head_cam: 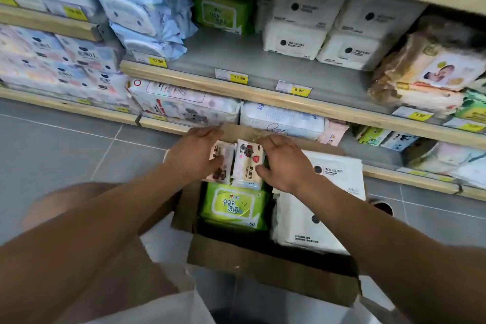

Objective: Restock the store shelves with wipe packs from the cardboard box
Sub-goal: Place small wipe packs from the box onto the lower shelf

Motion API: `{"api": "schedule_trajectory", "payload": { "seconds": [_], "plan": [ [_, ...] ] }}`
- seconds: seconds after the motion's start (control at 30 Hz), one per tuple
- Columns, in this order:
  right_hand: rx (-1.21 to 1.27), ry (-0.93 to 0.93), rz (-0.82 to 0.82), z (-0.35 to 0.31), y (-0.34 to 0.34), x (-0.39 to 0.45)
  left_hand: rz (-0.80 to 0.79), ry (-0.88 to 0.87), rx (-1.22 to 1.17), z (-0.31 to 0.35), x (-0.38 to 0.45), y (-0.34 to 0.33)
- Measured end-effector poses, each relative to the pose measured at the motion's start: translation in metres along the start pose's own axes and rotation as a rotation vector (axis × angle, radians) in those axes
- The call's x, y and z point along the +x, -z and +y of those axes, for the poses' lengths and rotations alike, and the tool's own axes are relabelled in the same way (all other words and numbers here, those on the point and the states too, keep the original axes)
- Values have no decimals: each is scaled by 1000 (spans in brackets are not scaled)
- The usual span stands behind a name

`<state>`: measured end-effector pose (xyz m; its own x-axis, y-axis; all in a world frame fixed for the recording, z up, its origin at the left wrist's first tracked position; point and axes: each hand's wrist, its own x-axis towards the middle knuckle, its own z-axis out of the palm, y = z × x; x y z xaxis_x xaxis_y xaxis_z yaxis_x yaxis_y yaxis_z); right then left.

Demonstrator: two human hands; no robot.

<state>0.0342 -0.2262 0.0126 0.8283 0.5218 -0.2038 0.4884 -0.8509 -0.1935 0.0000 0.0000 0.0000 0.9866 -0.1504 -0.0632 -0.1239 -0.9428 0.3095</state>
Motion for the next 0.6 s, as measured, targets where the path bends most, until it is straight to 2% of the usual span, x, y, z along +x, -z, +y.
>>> {"api": "schedule_trajectory", "payload": {
  "seconds": [0.1, 0.23, 0.37, 0.47, 0.6],
  "plan": [
    [29, -10, -50, 6, -16, 24, 0, 4, 7, -17, 19, -21],
    [29, -16, -131, 14, -36, 51, -141, 35, -35, -31, 36, -49],
    [-1, -55, -187, 20, -52, 73, -273, -2, 48, -45, 52, -72],
    [-45, -72, -184, 21, -60, 78, -257, -22, 70, -49, 56, -82],
    [-75, -102, -91, 18, -62, 76, -212, 11, 75, -39, 57, -75]
  ]
}}
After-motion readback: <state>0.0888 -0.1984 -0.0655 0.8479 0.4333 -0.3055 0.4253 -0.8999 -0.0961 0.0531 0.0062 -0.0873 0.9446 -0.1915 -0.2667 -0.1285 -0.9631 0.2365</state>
